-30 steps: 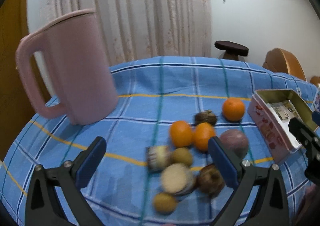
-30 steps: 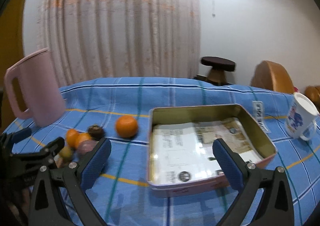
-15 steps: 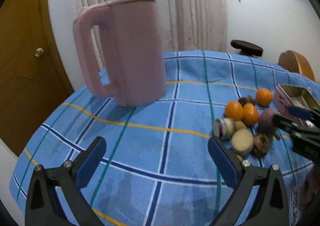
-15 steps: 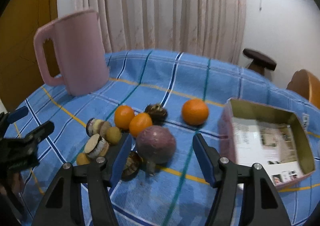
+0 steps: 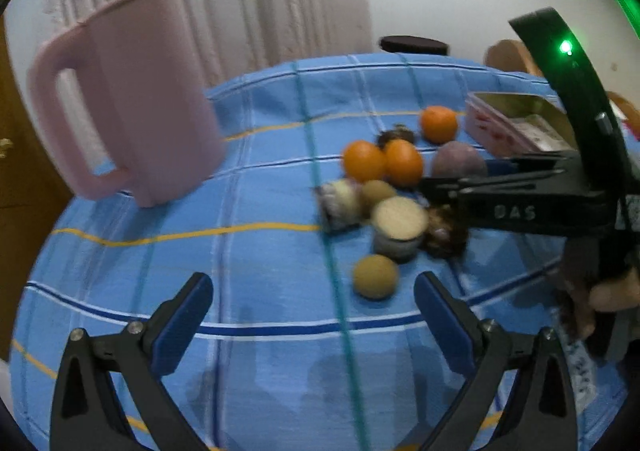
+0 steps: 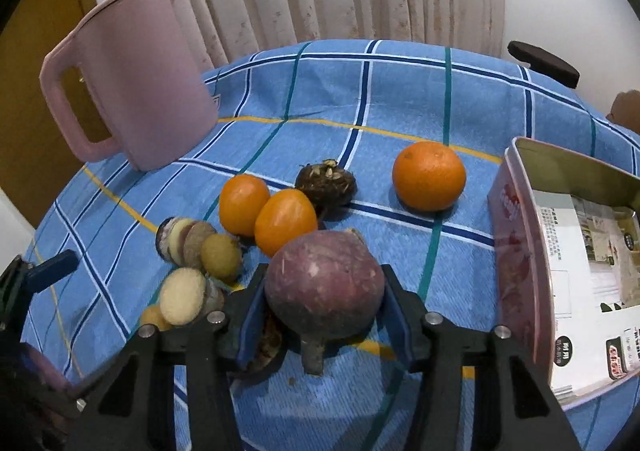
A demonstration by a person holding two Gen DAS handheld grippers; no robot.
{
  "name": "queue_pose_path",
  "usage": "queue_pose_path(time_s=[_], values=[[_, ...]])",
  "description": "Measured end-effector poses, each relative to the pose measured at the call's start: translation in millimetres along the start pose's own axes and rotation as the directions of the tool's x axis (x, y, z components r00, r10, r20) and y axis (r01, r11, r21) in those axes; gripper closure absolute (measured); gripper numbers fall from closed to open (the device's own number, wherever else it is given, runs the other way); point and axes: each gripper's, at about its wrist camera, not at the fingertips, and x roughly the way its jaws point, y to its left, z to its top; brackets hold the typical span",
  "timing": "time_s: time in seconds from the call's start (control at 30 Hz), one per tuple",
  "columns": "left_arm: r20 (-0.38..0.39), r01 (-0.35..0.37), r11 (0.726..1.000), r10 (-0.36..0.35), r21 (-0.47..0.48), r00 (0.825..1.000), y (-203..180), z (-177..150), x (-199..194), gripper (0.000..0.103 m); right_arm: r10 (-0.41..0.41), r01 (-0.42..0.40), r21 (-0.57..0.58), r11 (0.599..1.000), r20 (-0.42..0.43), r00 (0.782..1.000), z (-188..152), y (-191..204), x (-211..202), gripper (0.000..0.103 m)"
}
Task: Organize fruits
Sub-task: 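Grasp the purple round root with the right gripper, then carry the purple root into the tin box with the right gripper while the left gripper grasps a kiwi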
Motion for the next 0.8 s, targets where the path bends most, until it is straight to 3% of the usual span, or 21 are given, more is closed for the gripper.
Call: queue_pose_path(time_s=[0.07, 0.17, 0.23, 0.33, 0.43, 0.6, 0.8], values=[[-0.001, 0.020, 1.000, -0.020, 0.011, 1.000, -4.0, 1.1, 3.2, 0.007, -0.001, 0.001, -0.002, 1.000, 0.014, 1.000, -4.2, -0.1, -4.7, 0.049], [-0.030, 0.028, 0.999, -0.026, 0.046, 0.999, -11.5, 4.1, 15.6, 0.024, 0.008, -0.008, -0.005, 1.000, 0.055, 0.998, -6.1, -0.5, -13.9, 0.049], [-0.069, 0.043, 0.998, -0.040, 0.044, 0.997, -13.8, 5.6, 27.2, 0.042, 0.010, -0.009, -0.012, 1.000, 0.106, 0.994, -4.7, 0.7, -27.3, 0.049], [-0.073, 0.112, 0.994, -0.111, 0.005, 0.991, -10.2, 7.1, 30.9, 0.058, 0.001, 0.003, -0.027, 1.000, 0.149, 0.989, -3.4, 2.7, -40.1, 0.049], [-0.068, 0.127, 0.992, -0.127, 0.002, 0.990, -11.3, 7.1, 29.4, 0.074, -0.011, 0.017, -0.041, 0.999, 0.155, 0.988, -3.3, 3.3, -41.2, 0.049], [-0.054, 0.092, 0.996, -0.092, 0.005, 0.994, -11.4, 8.1, 24.1, 0.074, -0.009, 0.014, -0.031, 0.999, 0.165, 0.986, -2.7, -1.1, -46.7, 0.049], [0.056, 0.066, 0.998, -0.065, -0.006, 0.996, -9.6, 23.0, -0.6, 0.074, -0.061, 0.075, -0.049, 0.996, 0.242, 0.968, -1.3, -3.6, -67.7, 0.049]])
